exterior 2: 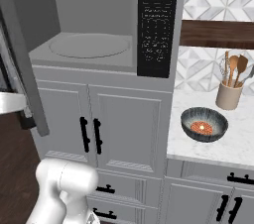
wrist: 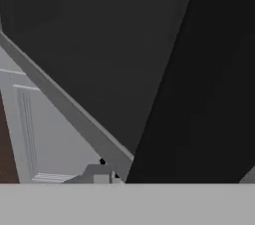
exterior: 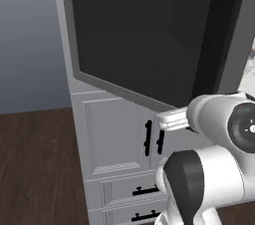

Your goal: Open the microwave, place the bowl with waffle inside the microwave, then close the microwave door and turn it on.

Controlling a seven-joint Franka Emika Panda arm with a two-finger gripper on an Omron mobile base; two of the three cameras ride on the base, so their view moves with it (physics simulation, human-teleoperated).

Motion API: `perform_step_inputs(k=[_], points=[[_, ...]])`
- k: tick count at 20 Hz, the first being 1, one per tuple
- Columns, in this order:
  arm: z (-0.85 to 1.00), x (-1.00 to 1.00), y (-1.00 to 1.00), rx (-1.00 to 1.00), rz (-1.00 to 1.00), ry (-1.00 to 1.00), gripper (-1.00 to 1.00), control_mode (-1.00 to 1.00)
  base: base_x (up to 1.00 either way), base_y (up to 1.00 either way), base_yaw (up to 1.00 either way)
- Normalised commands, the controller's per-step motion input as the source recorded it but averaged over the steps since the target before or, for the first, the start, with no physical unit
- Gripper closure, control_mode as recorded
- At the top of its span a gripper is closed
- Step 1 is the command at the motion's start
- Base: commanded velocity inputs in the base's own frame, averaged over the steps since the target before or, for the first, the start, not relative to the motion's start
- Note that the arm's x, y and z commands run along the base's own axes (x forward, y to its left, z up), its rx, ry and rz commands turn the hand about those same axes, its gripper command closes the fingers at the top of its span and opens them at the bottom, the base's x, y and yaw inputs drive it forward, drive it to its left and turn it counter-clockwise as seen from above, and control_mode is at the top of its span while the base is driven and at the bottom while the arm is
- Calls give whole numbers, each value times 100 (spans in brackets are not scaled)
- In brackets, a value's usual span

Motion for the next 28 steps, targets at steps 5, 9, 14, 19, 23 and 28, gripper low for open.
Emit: perform_step_inputs(k=[5, 9, 14, 19, 23, 28], points=[[-66, -100, 46, 0, 2, -8, -100, -100, 0, 0, 0], [-100, -100, -10, 9, 12, -22, -100, -100, 0, 0, 0], [-78, -100, -80, 34, 9, -23, -100, -100, 0, 0, 0], [-39, -62, -100, 61, 2, -2, -100, -100, 0, 0, 0], [-12, 5, -100, 65, 4, 7, -100, -100, 0, 0, 0], [-14, 80, -100, 54, 18, 1, -100, -100, 0, 0, 0]])
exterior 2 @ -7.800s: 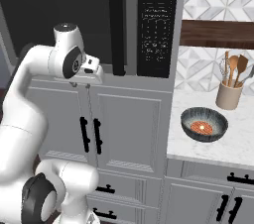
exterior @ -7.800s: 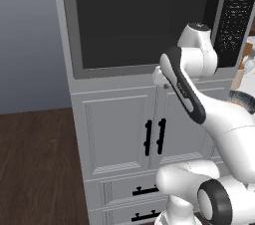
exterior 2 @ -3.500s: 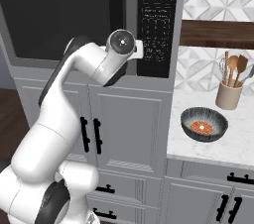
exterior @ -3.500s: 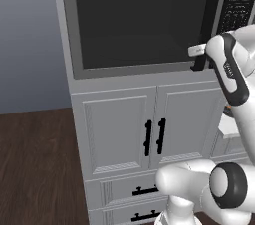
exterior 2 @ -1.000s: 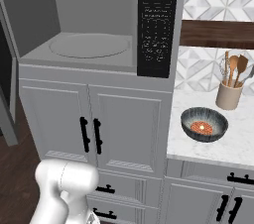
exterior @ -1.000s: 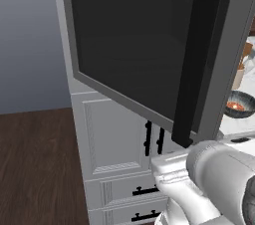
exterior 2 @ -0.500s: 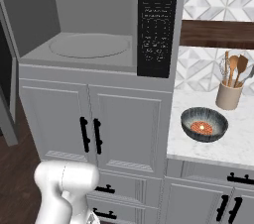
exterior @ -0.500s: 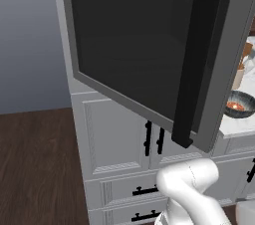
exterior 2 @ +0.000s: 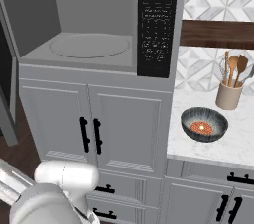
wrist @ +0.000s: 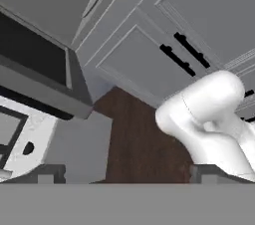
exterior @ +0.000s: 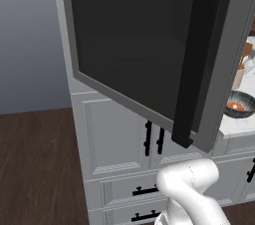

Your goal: Open the microwave, place the bowl with waffle inside the microwave, then close the microwave door and turn it on.

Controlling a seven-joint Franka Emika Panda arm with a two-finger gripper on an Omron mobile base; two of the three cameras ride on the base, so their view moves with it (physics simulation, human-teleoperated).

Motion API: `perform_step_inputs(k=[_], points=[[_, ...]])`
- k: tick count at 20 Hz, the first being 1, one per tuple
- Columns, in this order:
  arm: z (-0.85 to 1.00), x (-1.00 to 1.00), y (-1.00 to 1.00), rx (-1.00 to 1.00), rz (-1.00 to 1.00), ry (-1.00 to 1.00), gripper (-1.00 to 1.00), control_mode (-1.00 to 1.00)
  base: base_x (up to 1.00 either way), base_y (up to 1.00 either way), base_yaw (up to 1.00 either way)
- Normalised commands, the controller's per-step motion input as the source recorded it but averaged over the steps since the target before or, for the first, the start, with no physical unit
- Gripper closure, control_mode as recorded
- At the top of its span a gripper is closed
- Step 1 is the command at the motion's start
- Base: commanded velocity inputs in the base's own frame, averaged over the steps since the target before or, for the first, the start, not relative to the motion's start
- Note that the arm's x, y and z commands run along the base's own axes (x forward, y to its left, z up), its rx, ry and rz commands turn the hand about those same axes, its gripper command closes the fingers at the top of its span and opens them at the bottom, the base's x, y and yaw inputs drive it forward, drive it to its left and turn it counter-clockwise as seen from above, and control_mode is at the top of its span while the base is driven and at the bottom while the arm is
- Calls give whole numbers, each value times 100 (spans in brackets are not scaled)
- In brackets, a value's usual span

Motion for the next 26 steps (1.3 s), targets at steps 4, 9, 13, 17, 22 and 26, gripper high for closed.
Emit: perform_step_inputs(k=[4, 9, 13, 17, 22, 26], points=[[-22, 100, -81, 44, 28, -6, -100, -100, 0, 0, 0], [-43, 100, -7, 30, 33, -27, -100, -100, 0, 0, 0], [-13, 100, 6, 14, 28, -4, -100, -100, 0, 0, 0], [2, 100, 44, 2, 5, 11, -100, -100, 0, 0, 0], [42, 70, 71, 0, 0, 39, -100, -100, 0, 0, 0], [43, 42, 75, 0, 1, 33, -100, -100, 0, 0, 0]])
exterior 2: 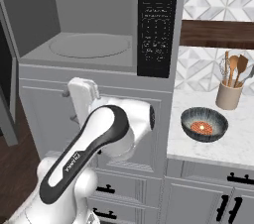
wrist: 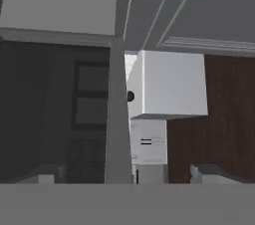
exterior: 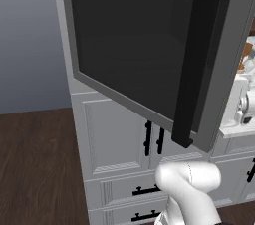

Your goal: Open the microwave, place the bowl with waffle inside the microwave, then close the microwave door and turn it on.

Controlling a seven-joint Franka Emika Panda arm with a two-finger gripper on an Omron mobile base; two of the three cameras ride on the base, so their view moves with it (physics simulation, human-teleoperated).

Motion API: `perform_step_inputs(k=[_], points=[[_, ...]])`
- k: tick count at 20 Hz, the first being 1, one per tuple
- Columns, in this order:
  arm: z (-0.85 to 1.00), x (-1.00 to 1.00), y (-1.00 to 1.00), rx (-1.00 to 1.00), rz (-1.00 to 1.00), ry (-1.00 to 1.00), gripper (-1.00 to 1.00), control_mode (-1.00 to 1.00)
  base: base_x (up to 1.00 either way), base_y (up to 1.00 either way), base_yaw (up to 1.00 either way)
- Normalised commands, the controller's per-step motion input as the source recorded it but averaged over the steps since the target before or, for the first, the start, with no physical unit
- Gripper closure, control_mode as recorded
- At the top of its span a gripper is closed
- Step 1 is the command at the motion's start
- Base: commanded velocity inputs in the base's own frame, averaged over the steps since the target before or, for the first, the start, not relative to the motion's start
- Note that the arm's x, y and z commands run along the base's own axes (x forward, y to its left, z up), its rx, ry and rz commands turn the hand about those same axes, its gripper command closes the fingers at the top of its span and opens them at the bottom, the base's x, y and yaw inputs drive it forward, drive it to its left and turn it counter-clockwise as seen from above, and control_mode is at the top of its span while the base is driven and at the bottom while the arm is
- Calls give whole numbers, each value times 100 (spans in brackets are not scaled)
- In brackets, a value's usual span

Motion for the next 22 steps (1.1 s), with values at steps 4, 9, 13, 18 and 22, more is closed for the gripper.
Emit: perform_step_inputs(k=[4, 9, 13, 18, 22], points=[[30, 42, 75, 0, 2, 35, -100, -100, 0, 0, 0], [1, 58, 74, 0, 19, 26, -100, -100, 0, 0, 0], [0, 6, 90, 0, 43, 15, -100, -100, 0, 0, 0], [0, -8, 100, 0, 47, 11, -100, -100, 0, 0, 0], [1, -4, 100, 0, 34, 7, -100, -100, 0, 0, 0]])
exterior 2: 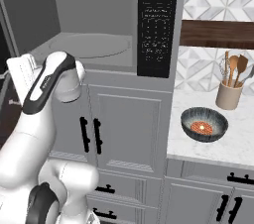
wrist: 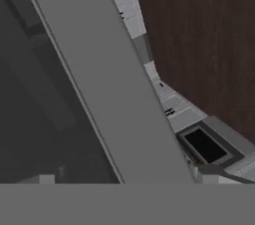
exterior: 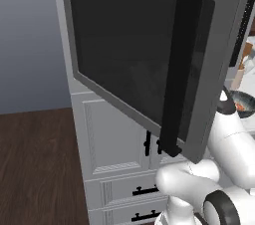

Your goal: Open the microwave, place the bowl with waffle inside the microwave, then close the microwave door and turn it on.

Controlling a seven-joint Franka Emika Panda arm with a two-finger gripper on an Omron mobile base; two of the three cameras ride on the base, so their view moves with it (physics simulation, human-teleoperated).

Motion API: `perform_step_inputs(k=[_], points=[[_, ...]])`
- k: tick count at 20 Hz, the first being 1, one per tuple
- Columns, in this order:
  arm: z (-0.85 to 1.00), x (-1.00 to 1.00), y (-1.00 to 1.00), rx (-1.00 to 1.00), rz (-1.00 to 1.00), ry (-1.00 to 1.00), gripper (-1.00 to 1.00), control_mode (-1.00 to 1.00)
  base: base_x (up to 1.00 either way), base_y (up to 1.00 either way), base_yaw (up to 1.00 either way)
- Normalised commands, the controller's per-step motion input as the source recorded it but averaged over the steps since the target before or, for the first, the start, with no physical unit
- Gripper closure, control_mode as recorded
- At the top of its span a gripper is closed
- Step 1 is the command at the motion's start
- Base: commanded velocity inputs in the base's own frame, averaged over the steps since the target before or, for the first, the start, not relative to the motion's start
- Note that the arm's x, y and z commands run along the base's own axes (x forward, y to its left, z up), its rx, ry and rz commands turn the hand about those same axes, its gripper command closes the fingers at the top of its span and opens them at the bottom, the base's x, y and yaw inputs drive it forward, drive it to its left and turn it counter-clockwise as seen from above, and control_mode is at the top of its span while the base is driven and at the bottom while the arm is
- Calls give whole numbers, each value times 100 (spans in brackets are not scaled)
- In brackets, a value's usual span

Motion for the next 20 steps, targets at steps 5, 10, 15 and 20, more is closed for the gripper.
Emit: perform_step_inputs(k=[5, 10, 15, 20], points=[[10, -4, 100, 0, 24, 6, -100, -100, 0, 0, 0], [13, -20, 87, 0, 13, 0, -100, -100, 0, 0, 0], [-7, -80, -49, -1, -15, -8, -100, -100, 0, 0, 0], [-41, -67, -100, -1, -26, -16, -100, -100, 0, 0, 0]])
